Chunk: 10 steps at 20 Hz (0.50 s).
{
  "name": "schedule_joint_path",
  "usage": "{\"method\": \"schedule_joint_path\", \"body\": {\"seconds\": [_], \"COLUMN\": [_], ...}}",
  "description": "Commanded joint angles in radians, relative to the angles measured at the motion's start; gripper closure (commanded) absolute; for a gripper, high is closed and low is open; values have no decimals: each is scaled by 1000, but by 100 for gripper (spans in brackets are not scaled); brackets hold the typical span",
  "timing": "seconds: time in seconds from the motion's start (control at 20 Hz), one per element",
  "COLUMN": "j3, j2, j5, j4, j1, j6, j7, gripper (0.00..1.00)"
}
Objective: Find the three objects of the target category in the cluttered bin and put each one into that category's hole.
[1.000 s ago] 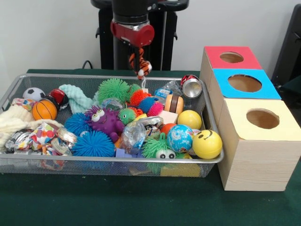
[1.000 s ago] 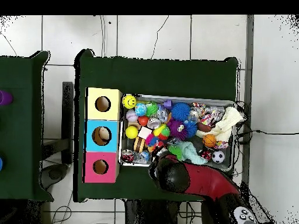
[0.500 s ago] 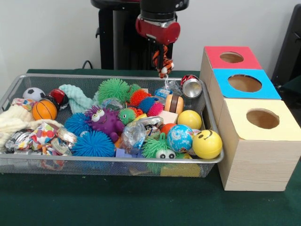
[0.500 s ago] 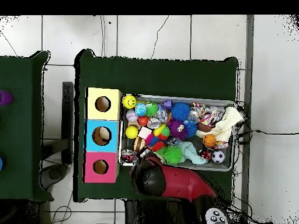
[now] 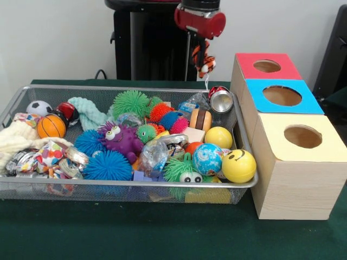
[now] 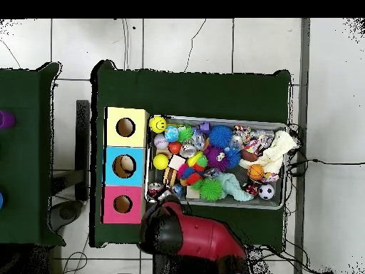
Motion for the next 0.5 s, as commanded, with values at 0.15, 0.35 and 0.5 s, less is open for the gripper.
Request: {"method": "schedule_joint_path", "body": {"seconds": [0.15, 0.35, 0.5], "j3": [-113, -135, -155], "j2": [-77, -52, -31], "j5": [115, 147, 168], "j4": [46, 57, 57], "j1": [87, 116, 146], "j6": [64, 14, -9], "j7": [226, 229, 232], "gripper": [100, 100, 100]}}
